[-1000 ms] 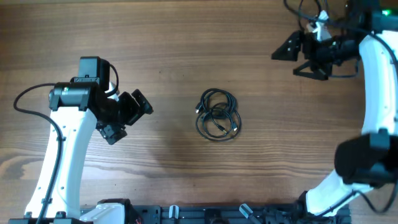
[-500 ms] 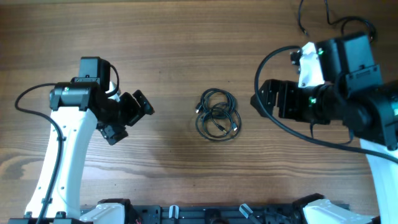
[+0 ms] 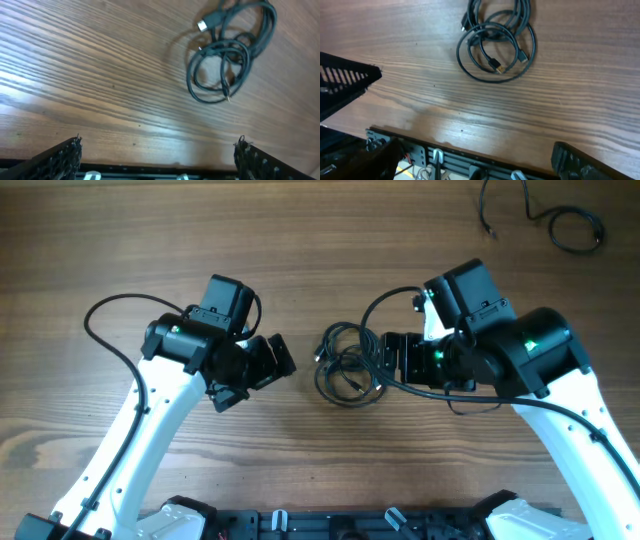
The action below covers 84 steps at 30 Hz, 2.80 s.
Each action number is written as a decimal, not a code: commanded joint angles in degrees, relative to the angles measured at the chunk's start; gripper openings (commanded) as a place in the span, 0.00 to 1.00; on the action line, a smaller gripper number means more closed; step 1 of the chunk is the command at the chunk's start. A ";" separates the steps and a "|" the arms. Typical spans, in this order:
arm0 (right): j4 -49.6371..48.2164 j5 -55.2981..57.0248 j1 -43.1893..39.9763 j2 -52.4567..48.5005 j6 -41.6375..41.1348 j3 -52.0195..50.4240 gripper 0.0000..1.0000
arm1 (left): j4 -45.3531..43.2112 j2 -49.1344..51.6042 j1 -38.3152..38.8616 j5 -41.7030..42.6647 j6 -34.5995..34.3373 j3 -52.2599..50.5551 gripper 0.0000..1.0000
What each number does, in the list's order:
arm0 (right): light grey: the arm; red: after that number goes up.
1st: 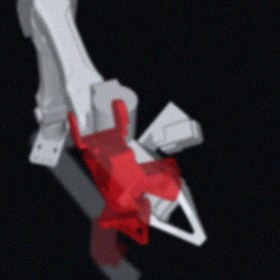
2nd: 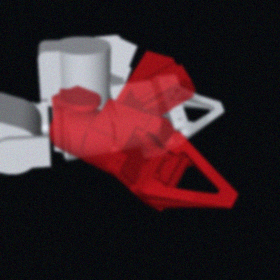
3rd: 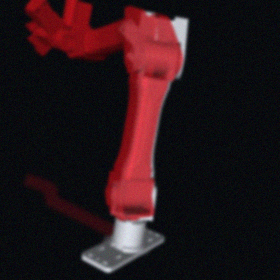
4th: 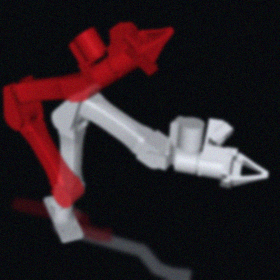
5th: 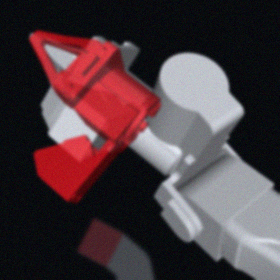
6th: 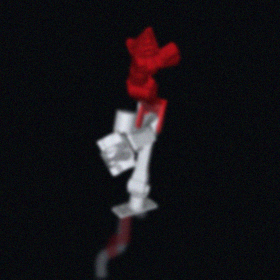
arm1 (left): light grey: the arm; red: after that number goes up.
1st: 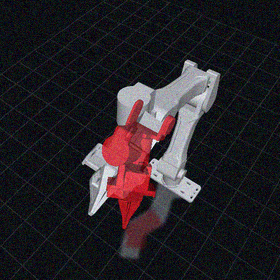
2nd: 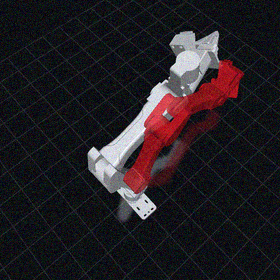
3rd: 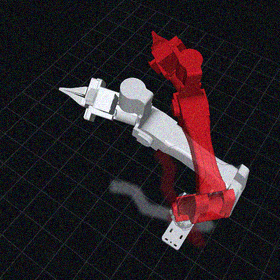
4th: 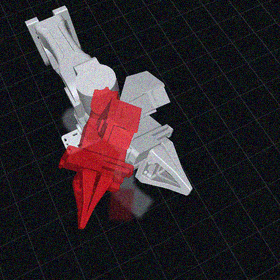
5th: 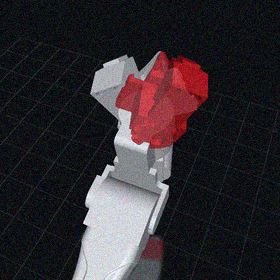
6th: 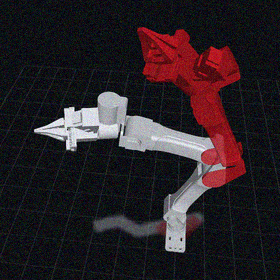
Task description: Untangle cables
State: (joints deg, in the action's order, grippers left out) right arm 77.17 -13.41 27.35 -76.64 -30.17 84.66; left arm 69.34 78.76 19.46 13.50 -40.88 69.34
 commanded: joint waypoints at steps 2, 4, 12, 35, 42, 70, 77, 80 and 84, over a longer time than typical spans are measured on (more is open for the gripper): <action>-2.34 0.26 0.17 -1.14 0.17 -1.16 1.00 | -0.11 0.13 -1.86 -6.73 -2.05 0.00 1.00; -3.17 0.28 0.17 -2.29 0.20 -1.18 1.00 | 0.09 0.13 -5.35 -6.73 -2.03 0.00 1.00; -4.98 -3.23 2.47 -14.23 7.02 -1.18 0.95 | 1.29 0.13 -17.40 -9.53 -3.39 0.00 1.00; -24.24 4.87 17.59 -35.98 22.69 -7.10 0.38 | 4.87 0.13 -30.73 -9.53 -7.56 0.00 1.00; -29.22 5.55 17.59 -36.41 22.71 -9.38 0.38 | 4.87 0.13 -30.71 -9.53 -7.56 0.00 1.00; -20.31 12.96 16.37 -10.97 7.48 6.62 0.04 | 6.16 0.13 -30.45 -9.51 -6.86 -0.02 1.00; -19.17 17.55 14.93 -4.02 9.25 6.62 0.08 | 7.04 0.13 -30.45 -8.22 -4.35 -0.02 1.00; -19.23 18.62 14.93 -4.72 9.20 6.56 0.07 | 7.37 0.13 -30.45 -8.22 -4.35 -0.02 1.00; -19.19 15.89 14.78 -8.52 9.18 6.45 0.07 | 8.46 0.13 -30.45 -6.45 -2.60 -0.02 1.00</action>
State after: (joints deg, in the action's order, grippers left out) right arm 58.06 3.55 42.52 -82.06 -20.60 90.17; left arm 77.25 78.76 -11.00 5.02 -46.15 69.34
